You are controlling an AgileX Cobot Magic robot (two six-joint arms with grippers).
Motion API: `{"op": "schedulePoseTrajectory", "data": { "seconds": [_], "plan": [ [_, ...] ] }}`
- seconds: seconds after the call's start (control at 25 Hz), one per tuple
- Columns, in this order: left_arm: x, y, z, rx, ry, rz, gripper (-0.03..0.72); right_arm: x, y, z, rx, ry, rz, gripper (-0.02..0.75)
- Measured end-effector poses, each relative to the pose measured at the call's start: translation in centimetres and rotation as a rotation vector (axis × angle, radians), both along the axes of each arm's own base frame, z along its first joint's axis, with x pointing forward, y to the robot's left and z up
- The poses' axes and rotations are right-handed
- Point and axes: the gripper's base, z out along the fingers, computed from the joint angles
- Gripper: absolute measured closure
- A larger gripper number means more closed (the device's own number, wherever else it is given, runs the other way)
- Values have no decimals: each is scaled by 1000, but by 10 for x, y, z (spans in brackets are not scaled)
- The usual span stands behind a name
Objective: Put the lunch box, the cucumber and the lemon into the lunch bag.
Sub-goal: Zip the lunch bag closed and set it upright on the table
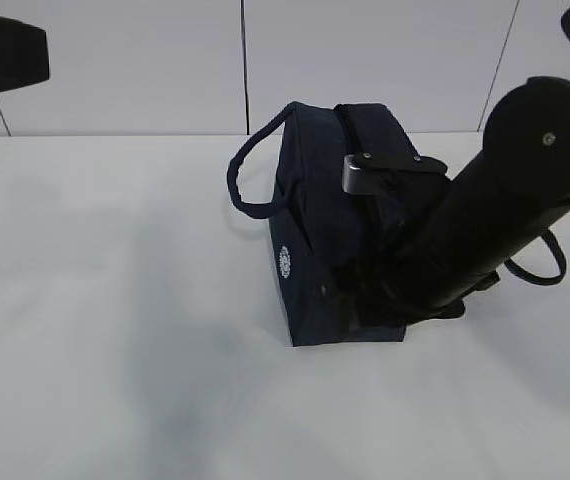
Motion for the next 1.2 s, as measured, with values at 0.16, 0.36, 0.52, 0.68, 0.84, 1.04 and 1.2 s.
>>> {"op": "schedulePoseTrajectory", "data": {
  "seconds": [0.16, 0.36, 0.52, 0.68, 0.84, 1.04, 1.2],
  "plan": [
    [0, 0, 0, -1, -1, 1, 447, 6, 3, -5, 22, -6, -57, 270],
    [0, 0, 0, -3, 0, 1, 447, 9, 4, -15, 18, 16, -84, 270],
    [0, 0, 0, -6, 2, 1, 447, 11, 5, -20, 17, 22, -98, 272],
    [0, 0, 0, -3, 7, -2, 447, 14, 6, -20, 29, 0, -109, 274],
    [0, 0, 0, -2, 9, -3, 447, 14, 6, -20, 32, -2, -115, 276],
    [-1, 0, -1, 1, 13, -6, 447, 14, 6, -22, 30, 6, -122, 275],
    [-1, 0, -1, 2, 14, -6, 447, 17, 7, -33, 13, 31, -124, 275]
  ]
}}
